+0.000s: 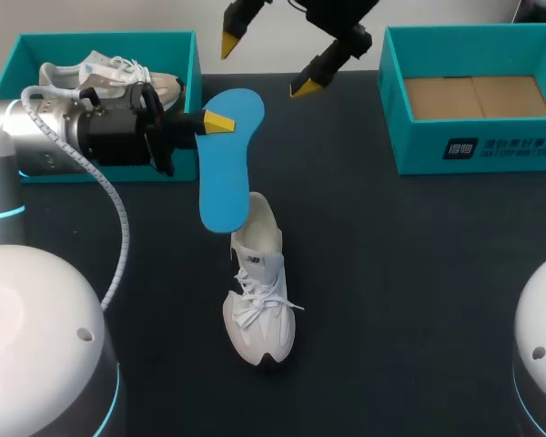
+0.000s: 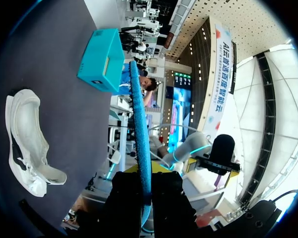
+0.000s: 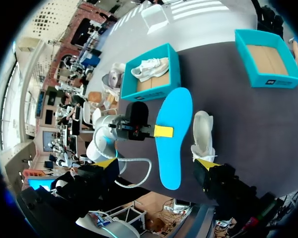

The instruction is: Take the shoe out of the shoebox, open the shoe tongue, remove and reinsert the insole, then place the shoe into the shoebox

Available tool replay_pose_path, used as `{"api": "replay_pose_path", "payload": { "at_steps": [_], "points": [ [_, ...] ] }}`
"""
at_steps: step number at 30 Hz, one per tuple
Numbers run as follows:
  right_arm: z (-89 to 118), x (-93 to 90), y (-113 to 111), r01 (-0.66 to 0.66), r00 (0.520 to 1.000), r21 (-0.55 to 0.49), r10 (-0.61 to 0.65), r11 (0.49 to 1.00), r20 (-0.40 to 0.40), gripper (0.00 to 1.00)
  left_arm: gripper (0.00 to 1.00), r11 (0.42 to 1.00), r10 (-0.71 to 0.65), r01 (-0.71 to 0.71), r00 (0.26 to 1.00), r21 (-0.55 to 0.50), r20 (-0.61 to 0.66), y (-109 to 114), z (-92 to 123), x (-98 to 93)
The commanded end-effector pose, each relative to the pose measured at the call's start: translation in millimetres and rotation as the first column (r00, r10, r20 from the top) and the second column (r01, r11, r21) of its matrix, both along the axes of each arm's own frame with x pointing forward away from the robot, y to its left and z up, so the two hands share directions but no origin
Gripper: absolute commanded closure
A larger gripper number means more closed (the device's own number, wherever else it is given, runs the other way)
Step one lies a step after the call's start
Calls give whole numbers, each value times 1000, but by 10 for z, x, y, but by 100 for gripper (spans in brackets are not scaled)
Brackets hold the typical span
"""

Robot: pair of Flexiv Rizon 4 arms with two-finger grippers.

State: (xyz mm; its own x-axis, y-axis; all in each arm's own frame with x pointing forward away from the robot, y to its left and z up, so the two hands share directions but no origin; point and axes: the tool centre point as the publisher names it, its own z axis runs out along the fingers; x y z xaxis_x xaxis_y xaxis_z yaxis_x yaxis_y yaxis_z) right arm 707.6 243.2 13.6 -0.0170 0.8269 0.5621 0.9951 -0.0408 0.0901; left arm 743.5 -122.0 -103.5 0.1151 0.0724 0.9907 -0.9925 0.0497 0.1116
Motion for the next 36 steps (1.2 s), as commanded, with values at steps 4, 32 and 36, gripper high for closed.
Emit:
{"api": "replay_pose_path", "payload": {
  "at_steps": [4,32,36],
  "points": [
    [34,17,182,55,998,-407,-39,912,46,0,100,1000,18,-17,1000,13,-10,14,-23,-12],
    [-97,48,451,44,998,-767,-57,641,10,0,100,1000,24,-24,1000,14,-8,20,-24,-11],
    [-101,48,439,54,998,-760,-58,647,21,0,100,1000,24,-24,1000,14,-8,20,-24,-11]
  ]
}}
